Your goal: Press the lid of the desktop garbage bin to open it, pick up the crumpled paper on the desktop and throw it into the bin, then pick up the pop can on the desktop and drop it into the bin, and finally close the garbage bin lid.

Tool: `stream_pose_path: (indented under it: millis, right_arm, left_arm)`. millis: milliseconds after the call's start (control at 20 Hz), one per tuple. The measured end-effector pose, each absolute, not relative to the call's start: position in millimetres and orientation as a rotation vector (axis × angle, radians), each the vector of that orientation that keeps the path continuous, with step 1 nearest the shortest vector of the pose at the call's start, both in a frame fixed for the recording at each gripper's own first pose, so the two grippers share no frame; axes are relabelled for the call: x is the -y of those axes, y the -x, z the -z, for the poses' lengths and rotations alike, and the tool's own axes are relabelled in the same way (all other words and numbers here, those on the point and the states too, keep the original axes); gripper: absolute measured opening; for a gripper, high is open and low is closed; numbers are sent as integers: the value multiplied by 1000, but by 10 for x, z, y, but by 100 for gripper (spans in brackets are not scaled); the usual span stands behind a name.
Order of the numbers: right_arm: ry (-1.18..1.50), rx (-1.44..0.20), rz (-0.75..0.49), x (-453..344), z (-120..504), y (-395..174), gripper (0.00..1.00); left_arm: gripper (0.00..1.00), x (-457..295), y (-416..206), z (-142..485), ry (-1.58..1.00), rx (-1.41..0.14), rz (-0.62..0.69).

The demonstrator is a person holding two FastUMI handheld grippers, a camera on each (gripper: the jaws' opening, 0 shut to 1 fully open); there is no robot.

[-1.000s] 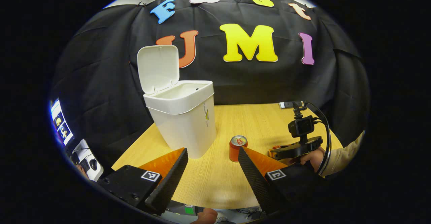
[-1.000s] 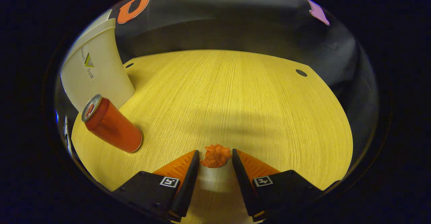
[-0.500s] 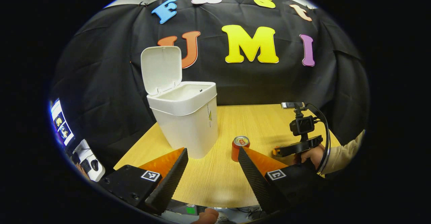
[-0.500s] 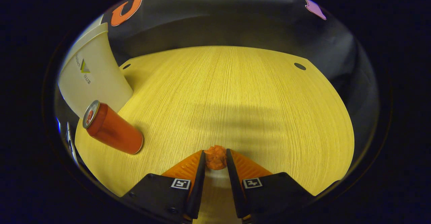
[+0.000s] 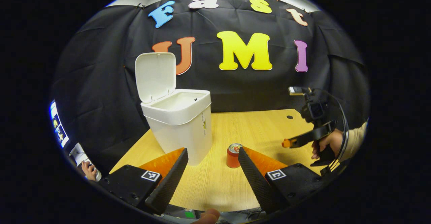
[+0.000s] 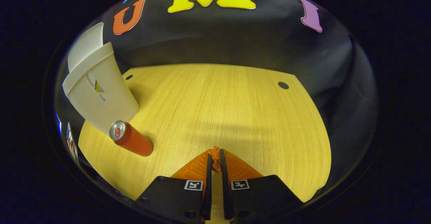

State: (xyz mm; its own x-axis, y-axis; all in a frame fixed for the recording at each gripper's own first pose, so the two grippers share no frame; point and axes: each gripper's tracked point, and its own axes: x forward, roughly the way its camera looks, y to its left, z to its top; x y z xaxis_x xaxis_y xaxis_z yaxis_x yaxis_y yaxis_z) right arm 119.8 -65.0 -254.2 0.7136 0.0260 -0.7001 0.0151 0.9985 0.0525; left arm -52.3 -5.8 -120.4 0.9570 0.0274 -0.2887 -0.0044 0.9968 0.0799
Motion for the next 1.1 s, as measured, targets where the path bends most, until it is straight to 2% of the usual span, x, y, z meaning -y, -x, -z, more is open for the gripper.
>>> stream_pose_path:
  millis: [200,350,550,800,1100]
  right_arm:
    - [-96,-651,-36,505,1601,-1444,15]
    - [-80,-581,-52,349,1120,-1656,15]
    - [-49,-490,-133,-201,575,-1956,15]
    - [-1,-436,-286,-1266,307,-2119,14]
    - [16,-428,-438,-2517,309,-2193,14]
  left_arm:
    - [99,-22,523,1178,-81,-277,0]
    - [99,-96,530,1124,-55,-256,13]
    - [99,-347,542,1049,-49,-231,-21]
    - [99,-659,615,997,-48,-210,-62]
    - [99,-1012,703,1026,-38,-215,-93]
